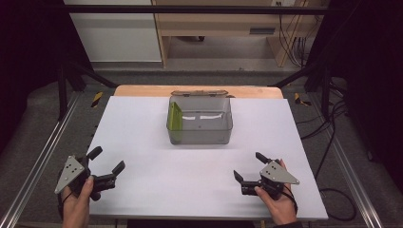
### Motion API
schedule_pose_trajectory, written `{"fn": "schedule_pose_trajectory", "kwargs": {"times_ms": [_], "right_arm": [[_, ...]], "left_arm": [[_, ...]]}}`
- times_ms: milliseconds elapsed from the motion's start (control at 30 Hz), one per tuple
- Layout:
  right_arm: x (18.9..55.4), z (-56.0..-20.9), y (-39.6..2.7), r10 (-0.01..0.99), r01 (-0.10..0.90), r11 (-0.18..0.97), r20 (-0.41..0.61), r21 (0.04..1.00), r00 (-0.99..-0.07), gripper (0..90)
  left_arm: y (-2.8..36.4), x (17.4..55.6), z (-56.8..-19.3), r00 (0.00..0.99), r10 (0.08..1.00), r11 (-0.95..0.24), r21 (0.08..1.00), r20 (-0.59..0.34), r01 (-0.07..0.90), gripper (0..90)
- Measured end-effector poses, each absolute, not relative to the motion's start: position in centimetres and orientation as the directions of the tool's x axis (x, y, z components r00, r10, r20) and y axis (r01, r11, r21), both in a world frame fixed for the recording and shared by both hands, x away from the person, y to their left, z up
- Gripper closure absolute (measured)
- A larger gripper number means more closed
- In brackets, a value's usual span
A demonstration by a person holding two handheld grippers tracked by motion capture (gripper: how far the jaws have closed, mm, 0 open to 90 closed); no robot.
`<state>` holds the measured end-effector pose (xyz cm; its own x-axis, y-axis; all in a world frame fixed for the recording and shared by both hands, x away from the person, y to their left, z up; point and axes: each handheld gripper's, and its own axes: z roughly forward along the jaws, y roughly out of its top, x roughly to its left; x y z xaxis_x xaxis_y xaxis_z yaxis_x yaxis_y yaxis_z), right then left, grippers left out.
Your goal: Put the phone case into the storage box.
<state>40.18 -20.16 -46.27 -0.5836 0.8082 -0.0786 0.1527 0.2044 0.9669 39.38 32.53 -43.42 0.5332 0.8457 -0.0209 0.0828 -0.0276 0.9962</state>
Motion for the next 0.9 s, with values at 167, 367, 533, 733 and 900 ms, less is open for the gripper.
{"fn": "schedule_pose_trajectory", "kwargs": {"times_ms": [167, 367, 533, 733, 900], "right_arm": [[40.2, -46.3, -20.4, 0.811, 0.153, 0.208, -0.083, 0.966, -0.58, 2.4], [40.2, -46.2, -20.6, 0.816, 0.15, 0.21, -0.088, 0.966, -0.572, 2.4], [40.2, -46.2, -20.8, 0.82, 0.148, 0.21, -0.092, 0.966, -0.565, 2.4], [40.2, -46.2, -21.0, 0.82, 0.14, 0.212, -0.098, 0.967, -0.565, 2.6], [40.1, -46.2, -21.4, 0.818, 0.128, 0.217, -0.109, 0.968, -0.564, 3.0]], "left_arm": [[33.0, 39.1, -44.0, 0.527, 0.849, -0.008, 0.996, -0.039, 0.087, 0.5], [33.4, 38.8, -44.5, 0.524, 0.851, -0.006, 0.996, -0.043, 0.091, 0.5], [33.6, 38.6, -44.7, 0.522, 0.852, -0.001, 0.996, -0.045, 0.086, 0.5], [33.7, 38.4, -44.9, 0.529, 0.848, -0.004, 0.997, -0.04, 0.081, 0.5], [33.3, 38.3, -45.3, 0.546, 0.838, -0.02, 0.997, -0.025, 0.077, 0.5]]}}
